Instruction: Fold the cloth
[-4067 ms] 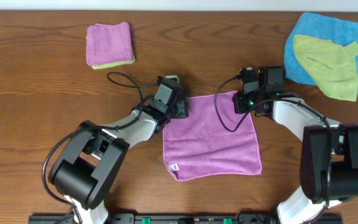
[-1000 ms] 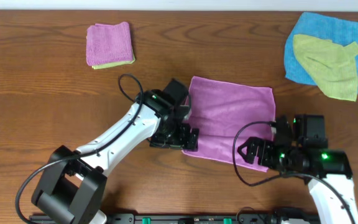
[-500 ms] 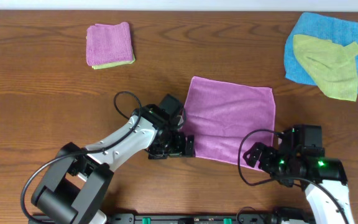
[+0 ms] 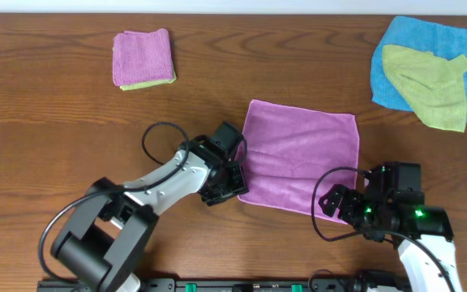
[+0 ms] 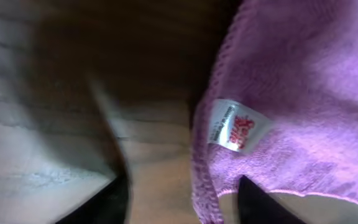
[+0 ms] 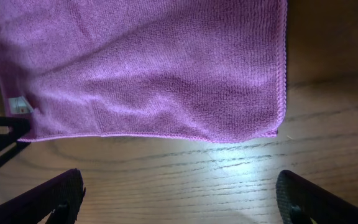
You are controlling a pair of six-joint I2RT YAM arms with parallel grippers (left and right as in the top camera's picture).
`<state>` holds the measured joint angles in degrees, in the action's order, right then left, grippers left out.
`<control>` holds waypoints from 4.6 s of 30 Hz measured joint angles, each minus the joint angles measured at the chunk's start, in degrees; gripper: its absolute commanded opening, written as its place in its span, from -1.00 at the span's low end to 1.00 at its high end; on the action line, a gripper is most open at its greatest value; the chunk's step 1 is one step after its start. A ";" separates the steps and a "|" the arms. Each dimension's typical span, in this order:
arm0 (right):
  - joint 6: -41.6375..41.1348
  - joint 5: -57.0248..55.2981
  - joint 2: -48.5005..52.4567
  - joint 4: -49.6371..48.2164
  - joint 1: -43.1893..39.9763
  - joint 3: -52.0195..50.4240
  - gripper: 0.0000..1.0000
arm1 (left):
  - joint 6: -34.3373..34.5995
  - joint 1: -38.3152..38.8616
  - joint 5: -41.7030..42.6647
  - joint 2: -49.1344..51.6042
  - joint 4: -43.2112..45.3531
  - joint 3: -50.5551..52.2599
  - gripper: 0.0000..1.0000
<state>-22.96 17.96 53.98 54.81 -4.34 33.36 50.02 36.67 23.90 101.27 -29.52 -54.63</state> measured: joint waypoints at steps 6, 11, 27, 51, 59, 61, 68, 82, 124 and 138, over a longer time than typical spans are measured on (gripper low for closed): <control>0.72 -0.50 0.00 -0.22 0.00 -0.02 0.99 | 2.29 0.00 1.46 1.11 2.21 -0.04 -0.38; 1.11 -0.87 0.00 -0.17 0.00 -0.02 0.98 | 2.80 0.00 1.55 1.49 2.78 -0.04 -0.78; -0.92 -4.61 1.49 -1.09 -1.51 -2.19 0.99 | 2.45 0.00 -0.28 1.79 4.83 -0.04 -0.88; 2.12 0.37 19.19 -15.04 -3.50 -5.49 -0.44 | -1.70 -1.64 -1.66 1.81 6.25 -0.04 -0.88; 0.66 0.33 19.32 -14.97 -3.50 -5.49 -0.79 | -1.86 -1.64 -1.64 1.81 6.38 -0.04 -0.88; 0.17 0.24 19.32 -14.93 -3.50 -5.49 0.30 | -1.86 -1.64 -1.64 1.81 6.40 -0.04 -0.88; -1.14 1.99 18.67 -12.55 -3.54 -4.70 0.22 | -1.86 -1.64 -1.66 1.81 6.45 -0.04 -0.88; -6.88 -2.86 18.69 -8.98 -3.54 -5.68 -0.36 | -1.86 -1.64 -1.70 1.81 6.49 -0.04 -0.88; -4.85 -8.28 10.14 -8.41 -3.54 -1.11 -0.97 | -6.99 -1.64 2.45 2.45 6.56 -5.03 -0.88; -4.85 -9.73 10.14 -13.62 -3.54 -1.11 -0.97 | -7.87 -3.39 3.82 2.45 5.75 -7.48 -0.88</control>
<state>-27.81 8.23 64.12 41.19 -7.88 32.25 42.15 33.28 27.73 103.72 -23.77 -62.11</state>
